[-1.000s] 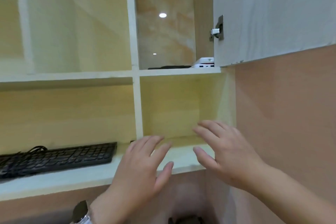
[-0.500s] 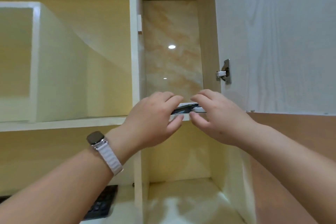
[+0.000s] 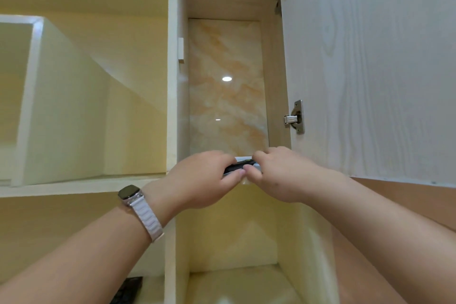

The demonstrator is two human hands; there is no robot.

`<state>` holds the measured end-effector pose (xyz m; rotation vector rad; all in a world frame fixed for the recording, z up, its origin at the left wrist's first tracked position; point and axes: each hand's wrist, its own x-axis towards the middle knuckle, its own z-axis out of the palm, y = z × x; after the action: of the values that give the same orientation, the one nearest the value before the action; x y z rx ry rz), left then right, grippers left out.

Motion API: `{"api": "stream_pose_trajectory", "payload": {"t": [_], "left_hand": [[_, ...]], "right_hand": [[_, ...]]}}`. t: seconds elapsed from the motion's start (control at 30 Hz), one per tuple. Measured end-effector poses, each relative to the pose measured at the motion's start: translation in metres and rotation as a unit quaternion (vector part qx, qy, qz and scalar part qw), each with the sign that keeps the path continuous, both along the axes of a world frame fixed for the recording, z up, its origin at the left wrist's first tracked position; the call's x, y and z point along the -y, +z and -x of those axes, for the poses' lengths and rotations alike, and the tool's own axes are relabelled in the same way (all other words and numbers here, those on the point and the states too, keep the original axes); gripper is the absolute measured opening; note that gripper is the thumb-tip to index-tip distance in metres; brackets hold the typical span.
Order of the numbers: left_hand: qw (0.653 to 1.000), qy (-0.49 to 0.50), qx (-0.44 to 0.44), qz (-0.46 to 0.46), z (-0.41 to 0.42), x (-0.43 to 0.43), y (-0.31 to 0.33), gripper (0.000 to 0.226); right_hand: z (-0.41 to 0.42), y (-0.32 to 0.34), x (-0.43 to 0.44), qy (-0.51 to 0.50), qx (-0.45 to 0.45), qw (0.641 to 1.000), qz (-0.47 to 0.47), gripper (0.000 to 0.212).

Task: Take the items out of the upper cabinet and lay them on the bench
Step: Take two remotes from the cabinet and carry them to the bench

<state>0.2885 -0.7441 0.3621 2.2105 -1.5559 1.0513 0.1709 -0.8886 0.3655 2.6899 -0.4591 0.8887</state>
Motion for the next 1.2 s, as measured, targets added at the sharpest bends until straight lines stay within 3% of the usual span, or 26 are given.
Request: {"api": "stream_pose_trajectory", "payload": {"t": [0.27, 0.47, 0.8, 0.93, 1.2], "left_hand": [[0.989, -0.113, 0.024, 0.091, -0.008, -0.010, -0.009, 0.026], [0.976, -0.148, 0.079, 0.136, -0.013, -0.010, -0.013, 0.029], [0.970, -0.128, 0.112, 0.171, -0.003, -0.029, -0.020, 0.018], [0.974, -0.117, 0.089, 0.173, 0.001, -0.033, -0.020, 0.018], [0.978, -0.100, 0.057, 0.174, 0.001, -0.029, -0.023, 0.018]], "right_hand": [[0.002, -0.001, 0.007, 0.117, 0.077, 0.990, -0.022, 0.032], [0.011, -0.005, 0.008, 0.168, 0.113, 0.979, -0.005, 0.038], [0.020, 0.000, 0.004, 0.103, 0.123, 0.986, 0.038, 0.024], [0.017, 0.000, 0.004, 0.105, 0.123, 0.987, 0.016, 0.037], [0.010, -0.004, 0.004, 0.070, 0.105, 0.992, -0.006, 0.024]]}}
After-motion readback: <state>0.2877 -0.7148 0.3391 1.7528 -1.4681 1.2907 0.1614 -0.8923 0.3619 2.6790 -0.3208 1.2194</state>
